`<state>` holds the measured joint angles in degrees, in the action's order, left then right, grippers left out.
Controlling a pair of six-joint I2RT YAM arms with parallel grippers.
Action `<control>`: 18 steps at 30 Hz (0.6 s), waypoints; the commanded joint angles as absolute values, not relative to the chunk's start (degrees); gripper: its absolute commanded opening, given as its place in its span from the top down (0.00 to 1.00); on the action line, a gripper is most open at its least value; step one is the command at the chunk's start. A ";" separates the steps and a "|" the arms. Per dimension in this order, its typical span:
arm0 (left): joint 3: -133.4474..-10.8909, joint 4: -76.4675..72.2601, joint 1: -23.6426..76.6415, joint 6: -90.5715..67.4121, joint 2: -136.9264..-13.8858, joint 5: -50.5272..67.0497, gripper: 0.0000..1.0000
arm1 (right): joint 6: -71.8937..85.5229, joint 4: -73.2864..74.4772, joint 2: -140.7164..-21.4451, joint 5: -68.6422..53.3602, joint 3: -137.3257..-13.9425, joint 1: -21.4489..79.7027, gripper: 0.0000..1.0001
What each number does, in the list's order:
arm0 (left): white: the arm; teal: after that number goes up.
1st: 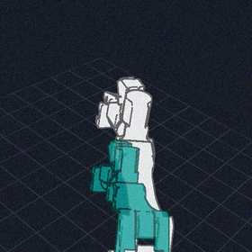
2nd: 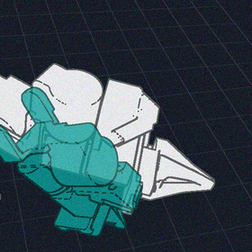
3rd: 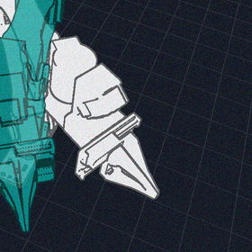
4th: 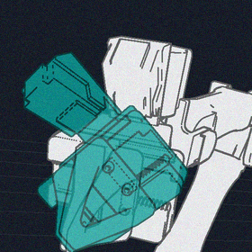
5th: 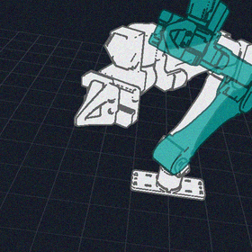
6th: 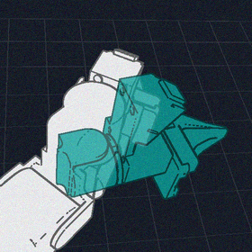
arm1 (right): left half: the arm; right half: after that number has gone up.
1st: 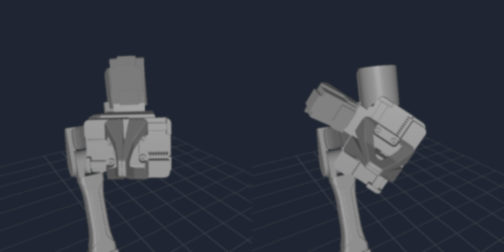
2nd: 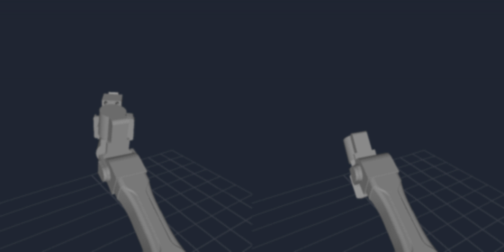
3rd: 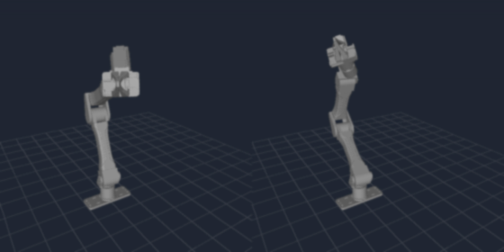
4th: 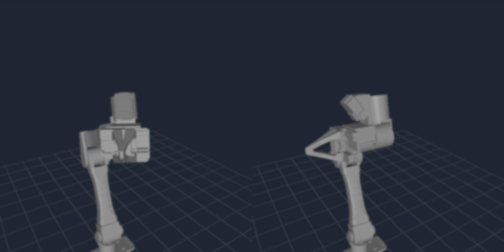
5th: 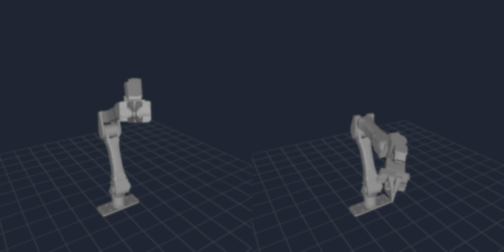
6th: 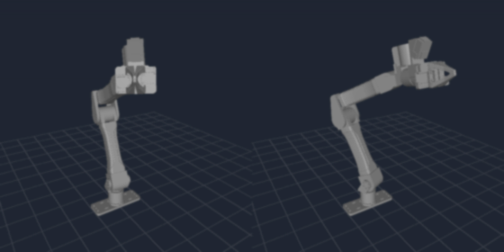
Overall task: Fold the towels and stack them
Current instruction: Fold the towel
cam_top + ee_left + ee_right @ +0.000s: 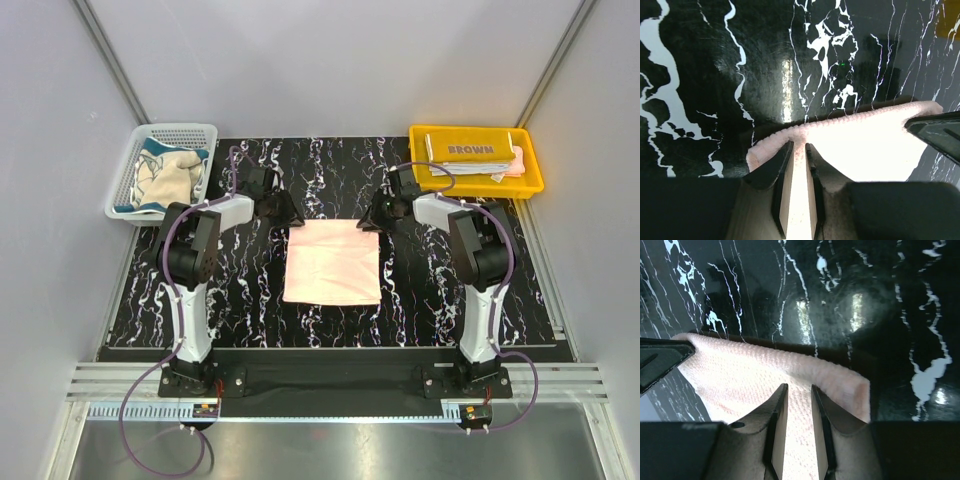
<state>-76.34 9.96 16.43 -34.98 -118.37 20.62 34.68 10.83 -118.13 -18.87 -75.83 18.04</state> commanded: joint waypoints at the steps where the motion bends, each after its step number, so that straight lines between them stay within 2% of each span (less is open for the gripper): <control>1: -77.61 11.60 15.38 -34.37 -119.62 17.14 0.78 | 34.28 11.52 -115.14 -20.11 -73.92 15.65 0.67; 14: -80.94 13.09 14.77 -33.40 -118.65 19.60 0.78 | 35.59 11.69 -113.82 -24.87 -73.83 10.11 0.67; 18: -82.61 12.74 14.77 -33.05 -117.25 21.26 0.73 | 35.33 12.13 -112.41 -24.08 -74.44 10.11 0.67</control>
